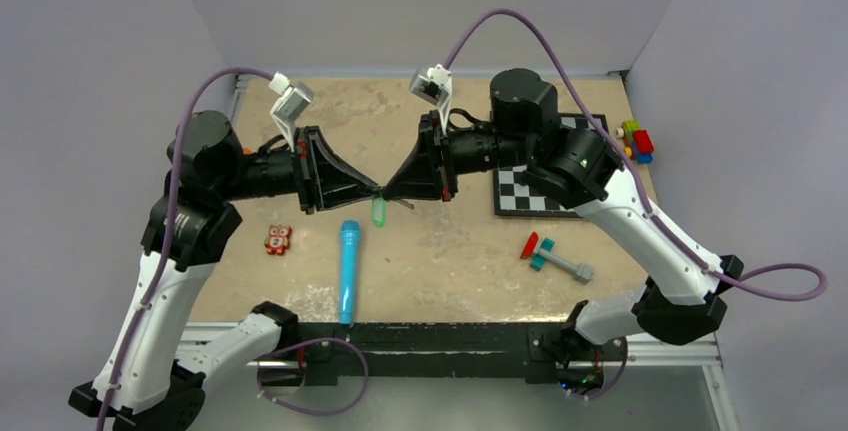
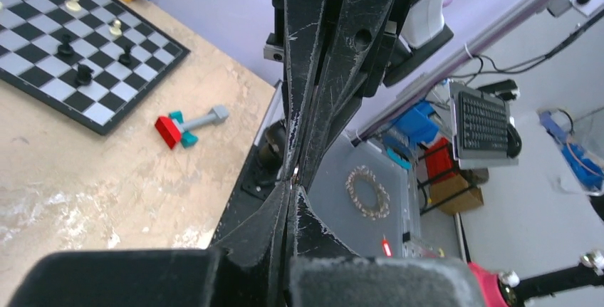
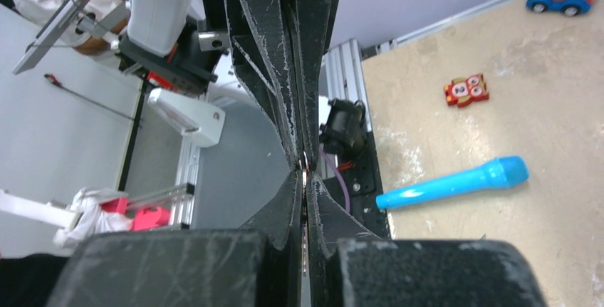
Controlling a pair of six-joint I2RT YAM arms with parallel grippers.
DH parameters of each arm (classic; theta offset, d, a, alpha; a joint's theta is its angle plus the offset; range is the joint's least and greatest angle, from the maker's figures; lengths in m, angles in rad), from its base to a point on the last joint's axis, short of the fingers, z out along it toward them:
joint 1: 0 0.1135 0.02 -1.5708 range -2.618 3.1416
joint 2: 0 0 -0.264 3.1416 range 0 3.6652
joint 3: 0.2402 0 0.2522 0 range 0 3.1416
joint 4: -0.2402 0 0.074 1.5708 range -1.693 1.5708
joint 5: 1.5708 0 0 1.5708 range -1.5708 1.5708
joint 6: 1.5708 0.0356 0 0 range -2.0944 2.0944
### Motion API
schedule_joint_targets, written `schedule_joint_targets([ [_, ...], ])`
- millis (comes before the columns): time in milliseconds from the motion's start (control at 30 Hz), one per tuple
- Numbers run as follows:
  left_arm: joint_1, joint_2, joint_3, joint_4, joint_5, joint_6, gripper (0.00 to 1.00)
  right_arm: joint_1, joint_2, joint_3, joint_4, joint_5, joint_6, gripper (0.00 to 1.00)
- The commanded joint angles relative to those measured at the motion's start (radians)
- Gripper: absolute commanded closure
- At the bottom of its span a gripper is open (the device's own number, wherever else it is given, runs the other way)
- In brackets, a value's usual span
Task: Remove the keys from the keyring
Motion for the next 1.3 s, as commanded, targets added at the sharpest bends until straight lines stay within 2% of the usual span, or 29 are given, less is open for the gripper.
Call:
schedule_joint_targets([
  [0, -0.005, -0.026, -0.032, 0.152, -0.145, -0.114, 1.0, 0.007, -0.035, 0.007, 0.153, 0.065, 0.054, 1.0],
  [133, -0.005, -0.035, -0.068, 0.277, -0.18, -0.187, 1.0, 0.006, -0.014, 0.022, 0.206, 0.071, 0.077, 1.0],
  [400, -0.012, -0.03, -0.09, 0.42, -0.304, -0.287, 0.99, 0.005, 0.038, 0.088, 0.251, 0.082, 0.084, 1.0],
  [500, -0.012, -0.019, -0.075, 0.43, -0.306, -0.294, 0.9, 0.005, 0.055, 0.102, 0.27, 0.078, 0.092, 1.0],
  [600, -0.011, -0.004, -0.043, 0.415, -0.274, -0.27, 0.61, -0.001, 0.065, 0.111, 0.266, 0.069, 0.083, 1.0],
  [700, -0.012, 0.011, 0.009, 0.363, -0.243, -0.209, 0.32, -0.021, 0.055, 0.097, 0.239, 0.06, 0.056, 1.0],
  [767, -0.011, 0.021, 0.053, 0.302, -0.237, -0.161, 0.23, -0.046, 0.04, 0.078, 0.206, 0.044, 0.032, 1.0],
  [900, -0.01, 0.04, 0.133, 0.193, -0.247, -0.081, 0.18, -0.078, 0.016, 0.062, 0.078, 0.057, -0.051, 1.0],
  [1033, -0.01, 0.088, 0.234, 0.048, -0.222, 0.046, 0.18, -0.079, 0.013, 0.056, -0.066, 0.129, -0.123, 1.0],
  [1167, -0.01, 0.184, 0.389, -0.171, -0.172, 0.198, 0.2, -0.081, 0.009, 0.038, -0.154, 0.205, -0.139, 1.0],
  [1267, -0.01, 0.238, 0.425, -0.293, -0.184, 0.287, 0.2, -0.086, 0.065, 0.054, -0.295, 0.297, -0.136, 1.0],
])
